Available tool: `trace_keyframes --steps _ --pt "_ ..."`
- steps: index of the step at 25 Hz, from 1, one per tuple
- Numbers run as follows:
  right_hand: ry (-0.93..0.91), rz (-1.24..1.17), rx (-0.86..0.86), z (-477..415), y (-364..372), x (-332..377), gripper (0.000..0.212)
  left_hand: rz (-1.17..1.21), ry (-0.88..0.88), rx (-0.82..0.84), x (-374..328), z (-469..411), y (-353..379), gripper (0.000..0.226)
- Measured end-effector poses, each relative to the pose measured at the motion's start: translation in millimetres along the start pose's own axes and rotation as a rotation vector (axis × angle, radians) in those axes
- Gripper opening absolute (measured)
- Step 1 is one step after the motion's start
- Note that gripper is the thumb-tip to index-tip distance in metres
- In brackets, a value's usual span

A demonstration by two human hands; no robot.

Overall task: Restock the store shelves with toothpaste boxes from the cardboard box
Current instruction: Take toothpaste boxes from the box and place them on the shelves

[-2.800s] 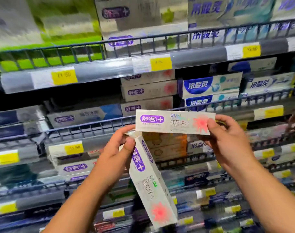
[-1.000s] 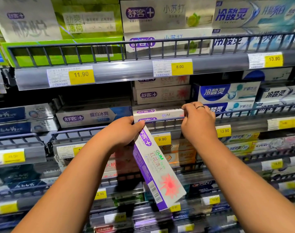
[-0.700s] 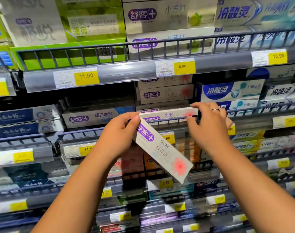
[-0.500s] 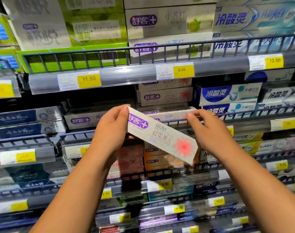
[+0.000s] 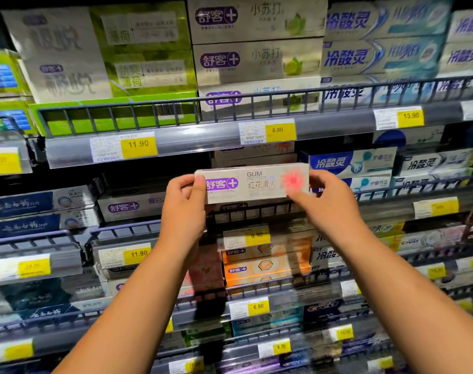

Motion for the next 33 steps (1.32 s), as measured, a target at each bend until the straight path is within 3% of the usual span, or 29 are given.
trace_keyframes --steps 5,12,20,29,31,33 --pt "-0.052 0.175 -0.116 -23 -1 -11 0.041 -0.293 0.154 -0.006 -12 -13 9 0.025" --pt "-0.031 0.340 -0.043 -40 9 -24 0.028 -0.431 0.130 0.073 1 -25 15 0.031" --pt "-0.031 0.527 -0.060 -50 22 -30 0.034 -0.512 0.159 0.093 5 -24 13 0.028" --pt "-0.040 0.399 -0.081 -40 16 -28 0.038 -0.561 0.185 0.126 8 -24 10 0.038" --pt "-0.037 0.338 -0.084 -35 11 -26 0.050 -0.547 0.199 0.050 3 -21 8 0.045" --pt "-0.047 0.271 -0.117 -26 4 -25 0.058 -0.517 0.357 -0.071 -16 -1 8 0.030"
Point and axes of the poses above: each hand's wrist, its own z-axis away from the middle knuckle, its own y-axis out of the palm, x = y × z, the point moved 6 cm from there along -z, towards the middle knuckle, and after that the axes turned 8 degrees about -z, right-handed, at the moved point
